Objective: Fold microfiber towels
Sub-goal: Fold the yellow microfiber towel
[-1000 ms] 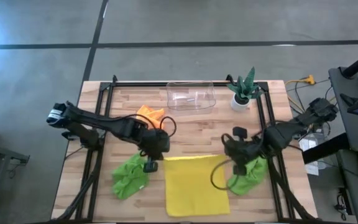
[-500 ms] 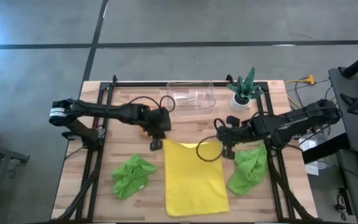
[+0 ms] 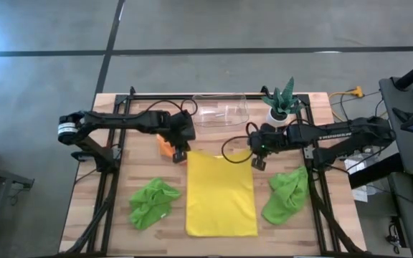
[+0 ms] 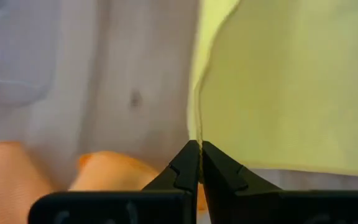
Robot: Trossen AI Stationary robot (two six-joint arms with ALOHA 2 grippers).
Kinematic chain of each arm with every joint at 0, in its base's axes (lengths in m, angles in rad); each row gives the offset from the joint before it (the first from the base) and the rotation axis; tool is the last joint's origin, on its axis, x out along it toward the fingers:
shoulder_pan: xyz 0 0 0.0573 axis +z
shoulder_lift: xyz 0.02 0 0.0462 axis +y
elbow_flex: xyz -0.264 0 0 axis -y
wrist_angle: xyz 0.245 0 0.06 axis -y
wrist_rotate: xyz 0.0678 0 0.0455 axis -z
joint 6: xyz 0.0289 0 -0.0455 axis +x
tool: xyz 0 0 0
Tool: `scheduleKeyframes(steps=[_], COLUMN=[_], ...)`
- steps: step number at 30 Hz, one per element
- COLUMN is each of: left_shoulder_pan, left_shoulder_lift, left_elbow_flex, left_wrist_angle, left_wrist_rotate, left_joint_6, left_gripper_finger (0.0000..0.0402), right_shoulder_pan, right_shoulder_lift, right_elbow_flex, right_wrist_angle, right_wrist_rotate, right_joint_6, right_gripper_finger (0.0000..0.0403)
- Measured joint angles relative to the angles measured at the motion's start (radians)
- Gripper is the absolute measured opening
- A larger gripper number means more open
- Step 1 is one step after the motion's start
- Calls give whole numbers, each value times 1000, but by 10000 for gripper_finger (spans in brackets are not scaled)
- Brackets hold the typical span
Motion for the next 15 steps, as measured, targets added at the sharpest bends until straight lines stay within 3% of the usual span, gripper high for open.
scheduleKeyframes(steps=[6, 15], left_shoulder_pan=[-25, -118], left_shoulder_lift=[-23, -113], left_elbow_flex=[0, 0], left_wrist_angle=[-5, -8], left_wrist_rotate=[88, 303], left_joint_6=[-48, -143], left_gripper_finger=[0, 0], right_shoulder_pan=[14, 119], right_shoulder_lift=[-23, -114], right_elbow_flex=[25, 41], right_wrist_angle=[-2, -27], right_wrist_rotate=[-74, -188], right_joint_6=[42, 149], right_gripper_finger=[8, 8])
